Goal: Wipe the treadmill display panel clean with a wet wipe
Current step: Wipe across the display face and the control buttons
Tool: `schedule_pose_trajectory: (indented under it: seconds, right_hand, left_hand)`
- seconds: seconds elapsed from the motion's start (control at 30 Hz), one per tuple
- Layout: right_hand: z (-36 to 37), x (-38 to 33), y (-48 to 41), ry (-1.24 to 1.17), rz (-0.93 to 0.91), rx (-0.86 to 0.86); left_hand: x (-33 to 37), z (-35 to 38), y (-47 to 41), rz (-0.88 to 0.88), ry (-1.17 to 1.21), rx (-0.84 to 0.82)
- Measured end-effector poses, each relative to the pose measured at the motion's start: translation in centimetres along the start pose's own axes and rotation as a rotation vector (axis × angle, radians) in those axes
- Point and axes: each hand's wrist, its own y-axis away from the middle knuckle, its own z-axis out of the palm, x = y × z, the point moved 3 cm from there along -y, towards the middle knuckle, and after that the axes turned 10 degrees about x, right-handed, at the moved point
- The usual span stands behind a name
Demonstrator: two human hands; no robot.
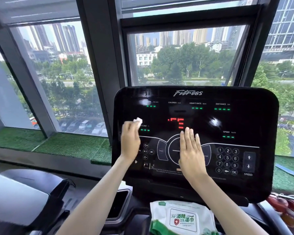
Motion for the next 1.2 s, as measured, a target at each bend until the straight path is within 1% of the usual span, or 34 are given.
schedule_pose_trajectory:
  seconds: [0.03,0.07,0.1,0.13,0.17,0.2,0.23,0.27,0.3,0.33,0.37,0.4,0.43,0.47,0.5,0.57,0.6,0.63,0.67,0.73,0.77,0.8,0.83,0.87,0.9,0.93,0.97,1.0,1.03,1.1,1.13,1.17,1.2]
  right_hand:
    - [0.0,0.0,0.0,-0.006,0.001,0.001]
    - [0.1,0.0,0.0,-0.01,0.001,-0.001]
    - [0.1,0.0,0.0,-0.009,0.001,-0.001]
    - [0.1,0.0,0.0,-0.008,0.003,-0.003]
    - [0.1,0.0,0.0,-0.009,0.005,-0.009]
    - [0.0,0.0,0.0,-0.015,0.005,-0.016]
    - [-0.1,0.0,0.0,-0.024,0.002,-0.027]
    - [-0.2,0.1,0.0,-0.033,-0.006,-0.044]
    - [-0.2,0.2,0.0,-0.04,-0.014,-0.064]
    - [-0.4,0.3,0.1,-0.046,-0.02,-0.075]
    - [-0.5,0.4,0.1,-0.057,-0.023,-0.075]
    - [-0.7,0.6,0.0,-0.075,-0.027,-0.071]
    - [-0.8,0.7,0.0,-0.096,-0.033,-0.068]
    - [-1.1,0.9,-0.1,-0.121,-0.039,-0.066]
    - [-1.4,1.2,-0.1,-0.149,-0.041,-0.059]
    - [-2.0,1.8,0.0,-0.217,-0.025,-0.03]
    - [-2.2,2.1,0.1,-0.241,-0.01,-0.01]
    - [-2.5,2.7,0.4,-0.247,0.008,0.015]
    - [-2.7,3.0,0.8,-0.25,0.017,0.036]
    - [-2.8,3.6,1.8,-0.246,0.036,0.058]
    - [-2.8,4.1,2.5,-0.242,0.064,0.06]
    - [-2.6,4.6,3.1,-0.242,0.104,0.066]
    - [-2.4,5.2,3.6,-0.242,0.15,0.079]
    - [-2.2,5.8,4.0,-0.246,0.199,0.092]
    - [-2.0,6.4,4.4,-0.255,0.24,0.102]
    - [-2.0,6.8,4.7,-0.269,0.271,0.111]
    - [-2.0,7.3,4.9,-0.283,0.292,0.12]
    - [-2.1,7.7,5.2,-0.292,0.306,0.128]
    - [-2.2,8.1,5.4,-0.295,0.314,0.136]
    - [-2.3,8.6,5.8,-0.295,0.32,0.154]
    - [-2.2,8.8,5.9,-0.295,0.322,0.159]
    - [-2.1,8.9,6.0,-0.295,0.322,0.162]
    - [-2.1,9.0,6.1,-0.292,0.319,0.162]
  left_hand:
    - [-0.8,-0.5,-0.6,-0.211,-0.007,0.127]
    - [-1.0,-0.6,-0.8,-0.375,-0.02,0.216]
    - [-0.4,-0.4,-0.8,-0.416,-0.035,0.237]
    - [0.9,0.3,-0.7,-0.323,-0.05,0.174]
    - [2.3,1.2,-0.2,-0.115,-0.048,0.045]
    - [3.6,2.0,0.5,0.151,-0.033,-0.116]
    - [4.2,2.5,0.8,0.362,-0.024,-0.248]
    - [4.2,2.6,0.2,0.444,-0.008,-0.31]
    - [4.0,2.5,-1.0,0.381,0.016,-0.273]
    - [3.7,2.2,-2.5,0.204,0.049,-0.154]
    - [3.2,1.8,-3.7,-0.019,0.06,0.008]
    - [3.2,1.6,-4.1,-0.203,0.052,0.135]
    - [3.7,2.0,-3.8,-0.264,0.033,0.178]
    - [4.9,2.7,-3.0,-0.185,0.02,0.136]
    - [6.4,3.7,-1.6,-0.011,0.028,0.014]
    - [8.4,4.9,1.9,0.411,0.066,-0.252]
    - [8.3,5.0,2.6,0.523,0.077,-0.315]
    - [8.1,5.1,2.1,0.529,0.104,-0.303]
    - [7.6,4.9,1.0,0.43,0.121,-0.212]
    - [6.7,4.1,-1.6,0.011,0.155,0.033]
    - [6.8,4.2,-2.1,-0.185,0.163,0.118]
    - [7.4,4.7,-1.9,-0.259,0.162,0.147]
    - [8.7,5.5,-1.3,-0.174,0.146,0.112]
    - [10.3,6.5,-0.2,0.035,0.14,0.018]
    - [11.7,7.5,1.2,0.281,0.158,-0.128]
    - [12.4,8.3,2.4,0.484,0.176,-0.271]
    - [12.7,8.8,2.4,0.588,0.188,-0.367]
    - [12.8,9.1,1.7,0.589,0.201,-0.373]
    - [12.9,9.1,0.7,0.512,0.225,-0.3]
    - [13.0,8.8,-0.7,0.236,0.276,-0.06]
    - [13.3,9.0,-0.6,0.148,0.276,0.013]
    - [14.0,9.3,-0.1,0.14,0.268,0.029]
    - [14.7,9.8,0.9,0.19,0.266,-0.004]
